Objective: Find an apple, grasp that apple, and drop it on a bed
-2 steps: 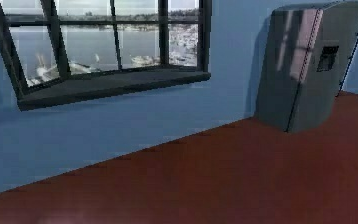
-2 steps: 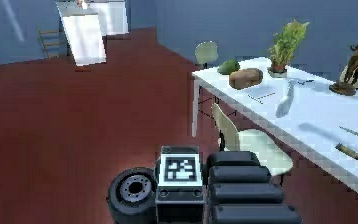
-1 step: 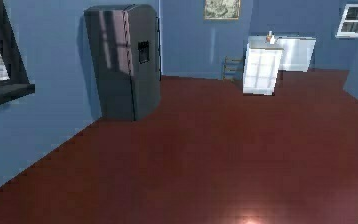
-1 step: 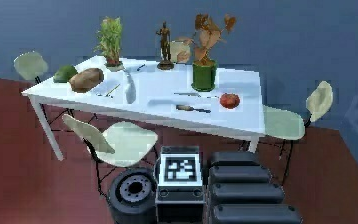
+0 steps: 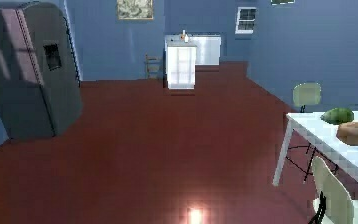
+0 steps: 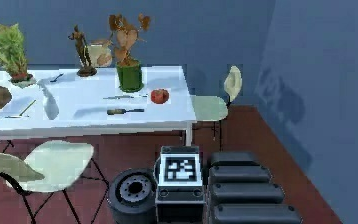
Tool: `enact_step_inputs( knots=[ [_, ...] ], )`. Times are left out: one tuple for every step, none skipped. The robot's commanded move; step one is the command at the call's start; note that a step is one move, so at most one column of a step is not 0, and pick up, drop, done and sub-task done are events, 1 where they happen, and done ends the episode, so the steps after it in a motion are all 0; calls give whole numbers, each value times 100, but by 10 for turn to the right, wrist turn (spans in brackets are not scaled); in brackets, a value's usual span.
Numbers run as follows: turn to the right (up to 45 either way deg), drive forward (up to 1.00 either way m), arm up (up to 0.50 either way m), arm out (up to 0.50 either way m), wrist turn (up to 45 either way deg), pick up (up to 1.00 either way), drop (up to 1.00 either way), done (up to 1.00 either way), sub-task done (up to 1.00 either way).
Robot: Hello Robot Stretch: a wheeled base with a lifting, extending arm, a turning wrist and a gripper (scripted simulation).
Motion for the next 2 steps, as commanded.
enact_step_inputs(
  knots=[
    [0,95,0,0,0,0,0,0,0],
    [180,0,0,0,0,0,0,0,0]
  ],
)
